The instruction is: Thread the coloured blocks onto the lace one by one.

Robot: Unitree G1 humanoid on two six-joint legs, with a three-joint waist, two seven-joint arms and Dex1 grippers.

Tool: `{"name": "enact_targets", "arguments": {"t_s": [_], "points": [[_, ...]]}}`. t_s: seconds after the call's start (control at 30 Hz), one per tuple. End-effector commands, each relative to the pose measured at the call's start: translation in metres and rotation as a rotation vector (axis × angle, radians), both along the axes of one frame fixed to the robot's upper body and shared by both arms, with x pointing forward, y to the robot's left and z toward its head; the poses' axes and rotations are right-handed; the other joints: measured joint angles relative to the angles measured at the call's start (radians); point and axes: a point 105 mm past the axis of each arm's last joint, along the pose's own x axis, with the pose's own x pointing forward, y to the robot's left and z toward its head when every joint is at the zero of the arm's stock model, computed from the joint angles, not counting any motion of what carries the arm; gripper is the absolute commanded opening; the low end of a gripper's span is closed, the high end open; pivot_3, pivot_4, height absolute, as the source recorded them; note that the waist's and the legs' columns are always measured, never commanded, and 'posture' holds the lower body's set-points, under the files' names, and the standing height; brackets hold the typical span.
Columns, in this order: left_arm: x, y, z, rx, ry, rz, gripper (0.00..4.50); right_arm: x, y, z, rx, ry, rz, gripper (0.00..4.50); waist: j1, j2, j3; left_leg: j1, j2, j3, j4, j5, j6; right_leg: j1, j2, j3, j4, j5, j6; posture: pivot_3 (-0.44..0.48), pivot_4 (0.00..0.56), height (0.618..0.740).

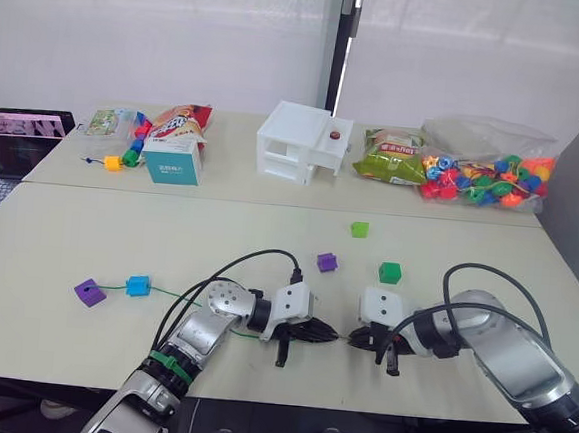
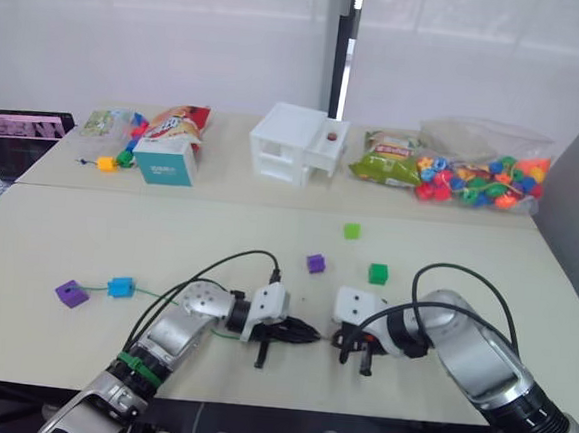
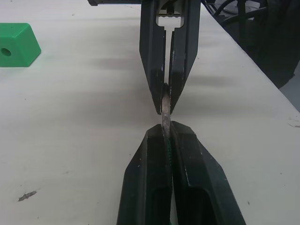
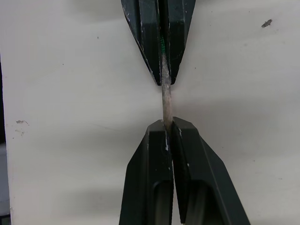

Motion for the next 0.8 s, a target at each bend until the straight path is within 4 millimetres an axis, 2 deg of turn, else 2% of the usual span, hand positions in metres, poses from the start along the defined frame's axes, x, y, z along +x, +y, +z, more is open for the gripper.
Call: {"name": "enact_targets", "arguments": {"t_s": [0.03,0.17,0.27,0.4,0.47,0.5,0.6,0.67,0.8], "points": [[0.001,-0.004,0.009,-0.025,-0.03,-0.011,0.05,-0.004,0.002,0.007,0.018,-0.01,0.009,0.0,0.0,0.0,0.0,0.0,0.0,0.0,0.0,0.0,0.0,0.0,0.0,0.0,0.0,0.0,0.0,0.0,0.15,0.74],[0.001,-0.003,0.009,-0.025,-0.029,-0.01,0.05,-0.009,0.004,0.01,0.051,0.024,-0.005,0.0,0.001,0.0,0.0,0.0,0.0,0.0,0.0,0.0,0.0,0.0,0.0,0.0,0.0,0.0,0.0,0.0,0.15,0.74],[0.003,0.001,0.006,-0.022,-0.022,0.005,0.0,-0.015,-0.01,0.022,0.098,0.023,-0.086,0.89,0.004,0.0,0.0,0.0,0.0,0.0,0.0,0.0,0.0,0.0,0.0,0.0,0.0,0.0,0.0,0.0,0.15,0.74],[0.003,0.003,0.006,-0.019,-0.024,0.009,0.0,-0.022,-0.02,0.037,0.23,0.003,-0.177,2.33,0.008,0.0,0.0,0.0,0.0,0.0,0.0,0.0,0.0,0.001,0.0,0.0,0.0,0.0,0.0,0.0,0.15,0.74],[0.004,0.004,0.006,-0.021,-0.02,0.013,0.0,-0.016,-0.022,0.051,0.362,-0.073,-0.274,3.1,0.007,0.0,0.0,0.001,0.0,0.0,0.0,0.0,0.0,0.001,0.0,0.0,0.0,0.0,0.0,0.0,0.15,0.74],[0.004,0.005,0.006,-0.022,-0.018,0.015,0.0,-0.012,-0.024,0.057,0.434,-0.111,-0.334,3.32,0.006,0.0,0.0,0.001,0.0,0.0,0.0,0.0,0.0,0.001,0.0,0.0,0.0,0.0,0.0,0.0,0.15,0.74],[0.005,0.007,0.006,-0.025,-0.012,0.023,0.0,-0.008,-0.031,0.066,0.556,-0.178,-0.448,4.42,0.006,0.001,-0.001,0.001,-0.001,0.0,0.0,0.0,0.0,0.001,0.0,0.001,0.001,0.0,0.0,0.0,0.15,0.74],[0.006,0.01,0.006,-0.028,-0.003,0.032,0.0,-0.003,-0.048,0.063,0.679,-0.261,-0.606,4.47,0.008,0.001,-0.001,0.001,-0.001,0.0,0.0,0.0,0.0,0.001,0.0,0.001,0.002,0.0,0.0,0.0,0.15,0.74],[0.007,0.016,0.005,-0.017,0.006,0.049,0.0,0.004,-0.071,0.046,0.769,-0.367,-0.839,4.47,0.007,0.002,-0.002,0.001,-0.001,0.0,0.0,0.0,0.0,0.001,-0.001,0.001,0.002,0.0,0.0,0.0,0.15,0.74]]}}
